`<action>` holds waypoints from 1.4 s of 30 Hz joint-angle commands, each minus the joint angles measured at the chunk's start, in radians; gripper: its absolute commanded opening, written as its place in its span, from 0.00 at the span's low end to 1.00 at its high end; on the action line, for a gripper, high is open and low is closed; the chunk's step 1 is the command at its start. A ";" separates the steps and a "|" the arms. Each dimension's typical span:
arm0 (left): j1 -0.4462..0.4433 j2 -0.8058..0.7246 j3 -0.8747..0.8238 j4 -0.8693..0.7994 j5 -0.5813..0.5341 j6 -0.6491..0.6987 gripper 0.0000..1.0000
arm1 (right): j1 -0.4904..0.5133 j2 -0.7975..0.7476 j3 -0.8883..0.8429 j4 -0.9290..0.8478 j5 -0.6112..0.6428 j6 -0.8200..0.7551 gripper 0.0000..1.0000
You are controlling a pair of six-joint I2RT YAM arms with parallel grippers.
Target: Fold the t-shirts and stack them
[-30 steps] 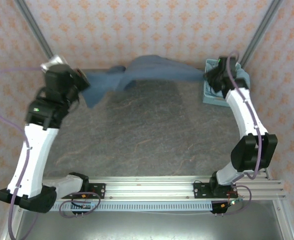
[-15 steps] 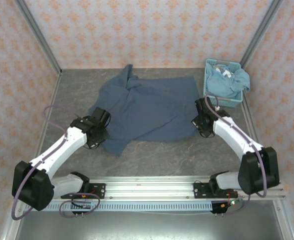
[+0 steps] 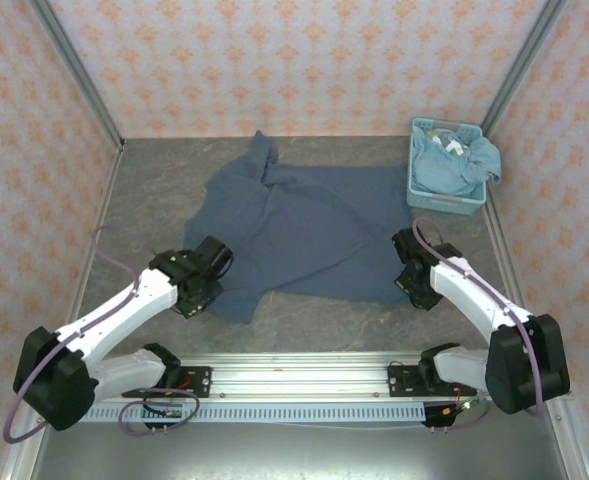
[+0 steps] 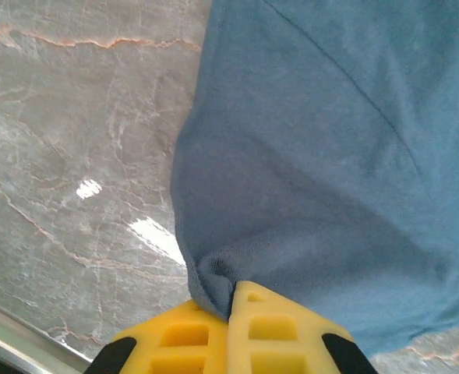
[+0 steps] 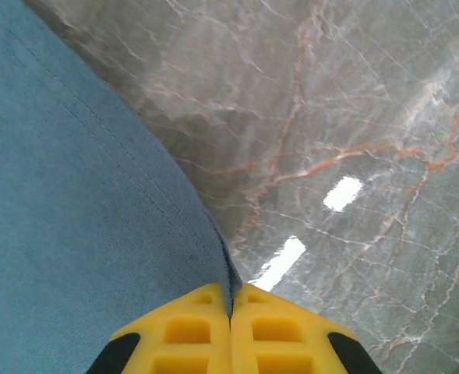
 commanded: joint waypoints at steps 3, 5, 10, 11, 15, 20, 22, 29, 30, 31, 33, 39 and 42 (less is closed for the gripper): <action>-0.017 -0.050 0.011 -0.039 -0.045 -0.067 0.09 | 0.002 0.056 0.025 -0.056 0.065 -0.004 0.00; -0.017 -0.055 0.071 -0.079 -0.085 -0.042 0.41 | 0.002 0.065 0.039 -0.062 0.073 -0.010 0.00; 0.009 -0.010 0.279 -0.126 -0.207 0.047 0.66 | 0.002 0.034 0.071 -0.083 0.082 -0.025 0.09; 0.032 0.019 0.314 -0.111 -0.203 0.076 0.66 | 0.002 0.030 0.078 -0.089 0.078 -0.026 0.15; 0.212 0.210 0.451 0.080 -0.077 0.211 0.56 | 0.001 0.011 0.125 -0.120 0.066 -0.030 0.43; 0.336 0.610 0.782 0.200 0.005 0.328 0.36 | 0.003 -0.067 0.181 -0.062 0.045 -0.100 0.48; 0.372 0.784 0.927 0.226 0.054 0.344 0.32 | 0.003 -0.083 0.190 0.018 -0.021 -0.157 0.49; 0.419 1.297 1.416 0.159 0.153 0.329 0.24 | 0.004 -0.049 0.262 0.147 -0.152 -0.247 0.48; 0.424 1.348 1.467 0.134 0.149 0.326 0.23 | 0.004 -0.035 0.276 0.151 -0.158 -0.253 0.48; 0.431 1.387 1.498 0.113 0.144 0.320 0.23 | 0.004 -0.025 0.288 0.157 -0.165 -0.258 0.48; 0.445 1.414 1.498 0.082 0.118 0.303 0.20 | 0.004 0.014 0.312 0.157 -0.167 -0.262 0.48; 0.507 1.302 1.221 0.103 0.045 0.267 0.13 | 0.003 0.099 0.358 0.193 -0.203 -0.269 0.48; 0.559 1.208 1.032 0.166 0.046 0.258 0.12 | 0.004 0.151 0.379 0.210 -0.230 -0.268 0.48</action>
